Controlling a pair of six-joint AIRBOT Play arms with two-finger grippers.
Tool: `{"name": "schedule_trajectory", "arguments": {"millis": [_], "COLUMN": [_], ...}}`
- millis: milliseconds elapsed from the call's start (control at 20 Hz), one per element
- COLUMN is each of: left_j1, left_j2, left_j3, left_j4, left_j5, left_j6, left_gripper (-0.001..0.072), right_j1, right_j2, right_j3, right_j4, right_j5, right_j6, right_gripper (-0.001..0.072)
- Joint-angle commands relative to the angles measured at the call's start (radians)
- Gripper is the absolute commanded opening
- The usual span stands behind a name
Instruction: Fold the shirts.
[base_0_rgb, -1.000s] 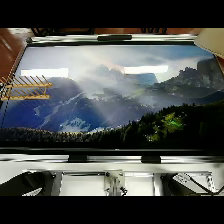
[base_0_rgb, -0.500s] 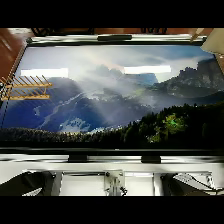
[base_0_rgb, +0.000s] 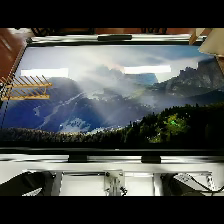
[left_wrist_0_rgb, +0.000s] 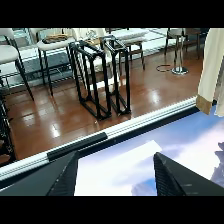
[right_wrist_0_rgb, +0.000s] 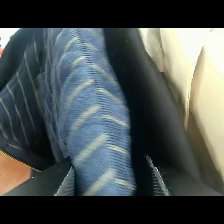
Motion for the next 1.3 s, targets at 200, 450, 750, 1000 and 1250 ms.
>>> {"name": "schedule_trajectory", "arguments": {"millis": [200,450,750,1000,1250], "left_j1": [0.008,0.064,0.105,0.126,0.136], "left_j2": [-0.001,-0.001,-0.054,-0.161,-0.251], "left_j3": [-0.005,-0.026,-0.038,-0.038,-0.039], "left_j4": [0.002,0.004,0.004,0.002,0.002], "left_j5": [-0.087,-0.203,-0.315,-0.404,-0.448], "left_j6": [-0.025,-0.026,-0.025,-0.028,-0.029], "left_gripper": [0.0546,0.0546,0.0546,0.0546,0.0545], "right_j1": [0.045,0.135,0.277,0.531,0.877], "right_j2": [0.168,0.217,0.217,0.217,0.157], "right_j3": [0.001,0.001,-0.003,-0.092,-0.236], "right_j4": [0.179,0.185,0.284,0.308,0.411], "right_j5": [0.578,0.869,1.102,1.226,1.138], "right_j6": [-0.126,-0.174,-0.15,-0.142,-0.079], "right_gripper": [0.0507,0.0508,0.0507,0.0507,0.0507]}}
